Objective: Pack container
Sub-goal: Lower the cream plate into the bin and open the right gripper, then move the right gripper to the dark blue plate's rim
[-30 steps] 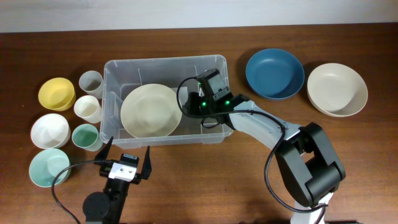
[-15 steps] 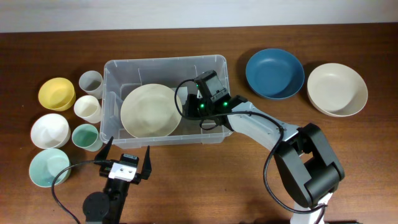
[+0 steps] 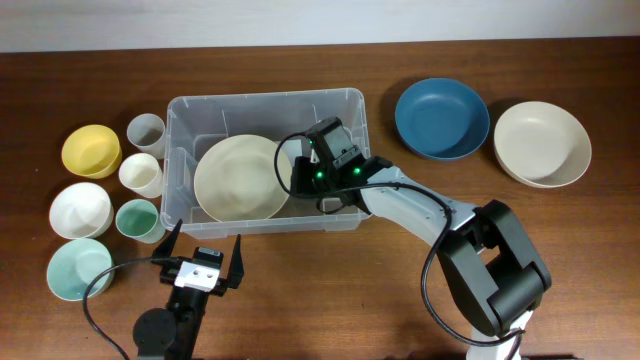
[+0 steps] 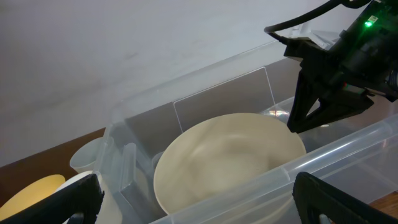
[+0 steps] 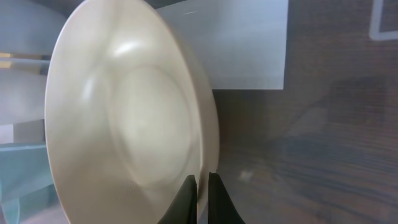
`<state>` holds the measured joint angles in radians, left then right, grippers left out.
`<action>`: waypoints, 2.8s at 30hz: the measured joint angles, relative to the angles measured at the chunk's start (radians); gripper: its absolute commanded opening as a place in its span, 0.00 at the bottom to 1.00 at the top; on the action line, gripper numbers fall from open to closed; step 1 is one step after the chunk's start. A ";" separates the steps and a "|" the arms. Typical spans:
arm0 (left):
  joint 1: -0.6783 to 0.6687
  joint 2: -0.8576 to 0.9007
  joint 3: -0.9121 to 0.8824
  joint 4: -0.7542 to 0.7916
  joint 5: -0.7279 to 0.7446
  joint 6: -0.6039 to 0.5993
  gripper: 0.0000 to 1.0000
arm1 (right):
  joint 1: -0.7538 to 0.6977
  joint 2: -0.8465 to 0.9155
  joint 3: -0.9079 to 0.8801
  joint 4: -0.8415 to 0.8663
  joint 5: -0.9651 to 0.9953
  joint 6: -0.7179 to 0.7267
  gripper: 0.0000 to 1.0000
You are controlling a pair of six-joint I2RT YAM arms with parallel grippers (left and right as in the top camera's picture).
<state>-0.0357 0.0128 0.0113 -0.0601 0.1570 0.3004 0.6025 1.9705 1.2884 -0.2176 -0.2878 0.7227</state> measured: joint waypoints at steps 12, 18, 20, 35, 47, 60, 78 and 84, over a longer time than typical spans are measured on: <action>0.000 0.000 0.000 0.000 0.000 0.000 1.00 | 0.016 0.000 0.000 0.055 -0.053 -0.002 0.04; 0.000 0.000 0.000 0.000 0.000 0.000 1.00 | 0.018 0.001 0.000 0.098 -0.058 -0.006 0.04; 0.000 0.000 0.000 0.000 0.000 0.000 1.00 | 0.018 0.002 0.002 0.125 -0.059 -0.029 0.05; 0.000 0.000 0.000 0.000 0.000 0.000 1.00 | -0.107 -0.059 0.558 -0.463 0.360 -0.342 0.99; 0.000 0.000 0.000 0.000 0.000 0.000 1.00 | -0.644 -0.107 0.752 -0.889 0.344 -0.344 0.99; 0.000 0.000 0.000 0.000 0.000 0.000 1.00 | -0.723 0.055 0.494 -0.737 0.089 -0.179 0.99; 0.000 0.000 0.000 0.000 0.000 0.000 1.00 | -0.717 0.064 0.159 -0.449 0.079 0.086 0.92; 0.000 0.000 0.000 0.000 0.000 0.000 1.00 | -0.717 0.064 0.148 -0.387 0.079 0.099 0.69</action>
<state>-0.0357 0.0128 0.0113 -0.0601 0.1570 0.3004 -0.1143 2.0342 1.4364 -0.6044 -0.2085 0.8215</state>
